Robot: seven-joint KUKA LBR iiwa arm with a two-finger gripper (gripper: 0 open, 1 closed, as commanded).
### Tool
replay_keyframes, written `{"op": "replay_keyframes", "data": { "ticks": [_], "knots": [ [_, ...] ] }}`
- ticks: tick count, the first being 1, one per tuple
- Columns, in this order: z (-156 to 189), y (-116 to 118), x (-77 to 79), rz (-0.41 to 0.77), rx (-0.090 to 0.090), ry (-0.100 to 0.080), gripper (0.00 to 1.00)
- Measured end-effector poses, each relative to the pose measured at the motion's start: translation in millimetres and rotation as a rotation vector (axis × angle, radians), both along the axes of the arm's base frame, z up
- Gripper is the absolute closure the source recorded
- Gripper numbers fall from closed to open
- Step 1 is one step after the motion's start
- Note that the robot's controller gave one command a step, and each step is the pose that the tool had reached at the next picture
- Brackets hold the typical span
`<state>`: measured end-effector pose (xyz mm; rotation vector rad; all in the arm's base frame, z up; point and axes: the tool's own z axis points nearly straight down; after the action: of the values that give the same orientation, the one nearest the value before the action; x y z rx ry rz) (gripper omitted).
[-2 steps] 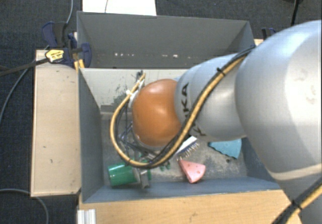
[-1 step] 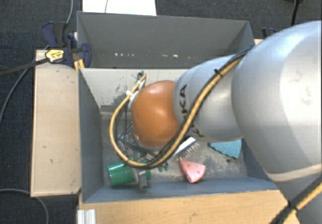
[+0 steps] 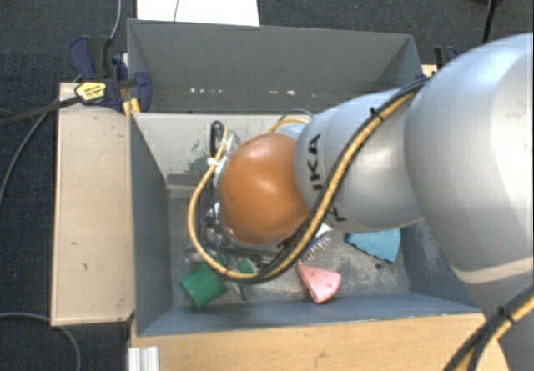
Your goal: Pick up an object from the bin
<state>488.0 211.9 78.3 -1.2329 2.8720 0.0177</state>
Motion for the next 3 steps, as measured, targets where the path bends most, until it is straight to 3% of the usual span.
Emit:
{"op": "replay_keyframes", "data": {
  "ticks": [1,2,3],
  "knots": [
    [0.0,0.0,0.0,0.000,0.000,0.000,0.00],
    [-8.1,-7.2,-2.7,-0.009,-0.013,0.012,1.00],
    [-8.1,-7.3,-2.8,-0.010,-0.014,0.012,1.00]
  ]
}}
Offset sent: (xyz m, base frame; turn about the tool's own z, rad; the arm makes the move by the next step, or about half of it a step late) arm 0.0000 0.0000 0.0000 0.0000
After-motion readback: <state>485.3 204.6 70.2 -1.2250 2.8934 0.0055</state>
